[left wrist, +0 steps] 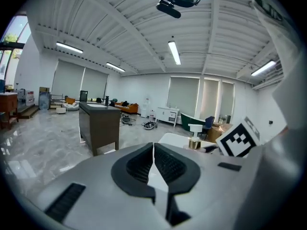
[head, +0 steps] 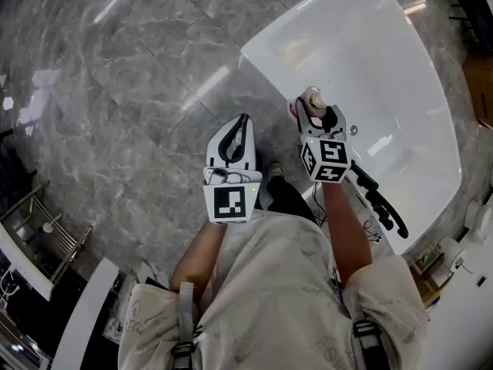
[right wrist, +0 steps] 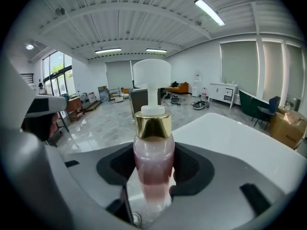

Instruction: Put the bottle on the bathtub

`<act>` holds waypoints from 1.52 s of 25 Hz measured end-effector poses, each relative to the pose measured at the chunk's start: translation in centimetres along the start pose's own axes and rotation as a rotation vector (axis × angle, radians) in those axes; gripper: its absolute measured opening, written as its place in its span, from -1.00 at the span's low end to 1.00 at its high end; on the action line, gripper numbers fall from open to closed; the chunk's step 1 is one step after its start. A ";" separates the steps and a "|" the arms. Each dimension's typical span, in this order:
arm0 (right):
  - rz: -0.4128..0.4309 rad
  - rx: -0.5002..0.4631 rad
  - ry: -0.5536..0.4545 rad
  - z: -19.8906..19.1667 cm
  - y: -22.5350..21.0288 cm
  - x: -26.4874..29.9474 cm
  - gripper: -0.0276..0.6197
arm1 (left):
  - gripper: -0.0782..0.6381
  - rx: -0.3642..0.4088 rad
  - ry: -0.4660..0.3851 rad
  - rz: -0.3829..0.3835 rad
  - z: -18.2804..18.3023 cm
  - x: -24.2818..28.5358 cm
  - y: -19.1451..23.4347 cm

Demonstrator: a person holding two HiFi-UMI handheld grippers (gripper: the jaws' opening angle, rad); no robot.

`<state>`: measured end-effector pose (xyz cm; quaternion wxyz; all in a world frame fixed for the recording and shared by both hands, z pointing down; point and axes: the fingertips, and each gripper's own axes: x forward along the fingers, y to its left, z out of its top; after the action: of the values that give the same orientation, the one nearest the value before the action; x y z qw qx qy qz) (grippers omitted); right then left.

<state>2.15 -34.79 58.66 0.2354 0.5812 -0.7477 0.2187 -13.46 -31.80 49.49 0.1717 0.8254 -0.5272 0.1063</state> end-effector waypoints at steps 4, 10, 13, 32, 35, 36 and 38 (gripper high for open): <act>-0.046 0.016 0.031 -1.4 -0.8 3.6 -0.29 | -0.76 -0.014 0.034 -0.010 -0.8 1.2 1.3; -0.069 0.023 0.057 -1.8 -1.5 7.8 -0.29 | -0.76 -0.036 0.062 -0.019 -1.4 1.9 2.5; -0.076 0.030 0.049 -1.2 -1.9 9.4 -0.29 | -0.76 -0.050 0.066 -0.014 -1.9 2.1 3.1; -0.069 0.016 0.078 -2.1 -1.1 9.6 -0.27 | -0.76 -0.045 0.067 -0.044 -2.3 2.6 1.7; -0.059 0.029 0.073 -1.9 -1.1 9.6 -0.20 | -0.76 -0.040 0.069 -0.052 -2.4 2.6 1.3; -0.052 0.031 0.073 -1.8 -1.0 9.7 -0.16 | -0.76 -0.040 0.069 -0.053 -2.4 2.6 1.3; -0.039 0.028 0.076 -1.7 -0.6 10.0 -0.13 | -0.76 -0.037 0.070 -0.054 -2.3 2.6 1.3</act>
<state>0.77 -41.59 66.06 0.2596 0.5902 -0.7235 0.2466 -13.51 -33.57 52.79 0.2081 0.8318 -0.5003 0.1204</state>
